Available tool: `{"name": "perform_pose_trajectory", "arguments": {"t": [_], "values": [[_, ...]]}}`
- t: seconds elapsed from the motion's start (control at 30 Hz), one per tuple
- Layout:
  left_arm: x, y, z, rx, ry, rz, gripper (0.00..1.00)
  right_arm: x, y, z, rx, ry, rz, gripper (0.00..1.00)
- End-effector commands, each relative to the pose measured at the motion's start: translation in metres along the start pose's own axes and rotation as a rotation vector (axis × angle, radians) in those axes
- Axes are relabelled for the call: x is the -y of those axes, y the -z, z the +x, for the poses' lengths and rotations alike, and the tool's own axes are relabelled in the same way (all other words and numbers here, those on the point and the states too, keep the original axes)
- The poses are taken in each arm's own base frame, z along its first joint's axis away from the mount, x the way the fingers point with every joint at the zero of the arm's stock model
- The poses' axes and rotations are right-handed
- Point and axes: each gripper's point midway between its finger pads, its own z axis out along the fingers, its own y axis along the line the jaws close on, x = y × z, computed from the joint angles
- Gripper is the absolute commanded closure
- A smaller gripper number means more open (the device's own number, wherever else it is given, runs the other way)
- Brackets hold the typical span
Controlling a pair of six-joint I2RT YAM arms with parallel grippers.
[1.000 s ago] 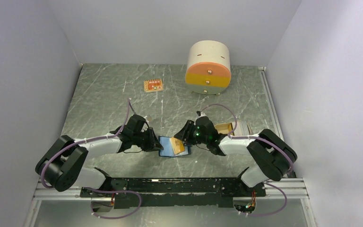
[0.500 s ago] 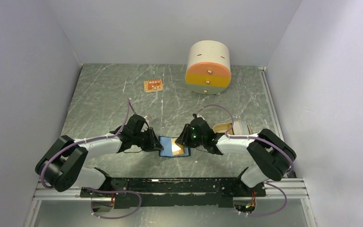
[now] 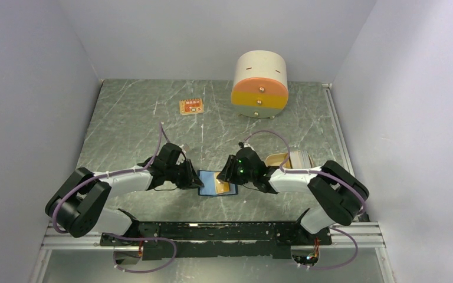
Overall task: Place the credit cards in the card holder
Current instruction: Insert the credit card into the card holder.
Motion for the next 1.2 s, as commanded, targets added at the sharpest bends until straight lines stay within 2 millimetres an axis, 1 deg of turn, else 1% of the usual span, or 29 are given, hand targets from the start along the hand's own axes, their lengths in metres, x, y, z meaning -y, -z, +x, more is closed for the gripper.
{"name": "perform_pose_trajectory", "arguments": {"t": [0.0,0.07,0.17,0.37,0.43,0.5,0.67,0.8,0.9,1.03,1.17], "values": [[-0.004,0.0,-0.002,0.009,-0.009,-0.009,0.78,0.029,0.008,0.008,-0.018,0.047,0.123,0.58],[-0.004,0.0,-0.001,0.012,-0.01,-0.008,0.76,0.028,0.01,0.008,-0.015,0.048,0.121,0.59],[-0.002,0.0,-0.001,0.013,-0.007,0.006,0.76,0.029,0.011,0.008,-0.012,0.047,0.117,0.65],[-0.004,0.001,0.0,0.014,-0.003,0.001,0.76,0.034,0.009,0.012,-0.017,0.045,0.121,0.77],[-0.005,0.0,0.001,0.014,-0.003,0.001,0.76,0.035,0.008,0.013,-0.017,0.047,0.113,0.84],[-0.006,0.0,0.002,0.011,-0.002,-0.001,0.76,0.035,0.007,0.013,-0.013,0.044,0.105,0.87],[-0.012,-0.001,0.005,0.004,0.004,-0.015,0.77,0.031,0.003,0.012,-0.002,0.04,0.062,0.89],[-0.011,0.0,0.004,0.008,0.002,-0.018,0.71,0.032,-0.001,0.013,-0.012,0.038,0.061,0.88],[-0.009,0.002,0.003,0.015,-0.002,-0.008,0.7,0.033,-0.003,0.016,-0.013,0.034,0.046,0.88],[-0.002,0.001,0.001,0.016,-0.015,0.02,0.72,0.033,-0.007,0.019,-0.026,0.012,0.021,0.89],[-0.003,-0.001,0.003,0.005,-0.01,0.028,0.74,0.032,-0.006,0.02,-0.017,-0.009,-0.001,0.89]]}}
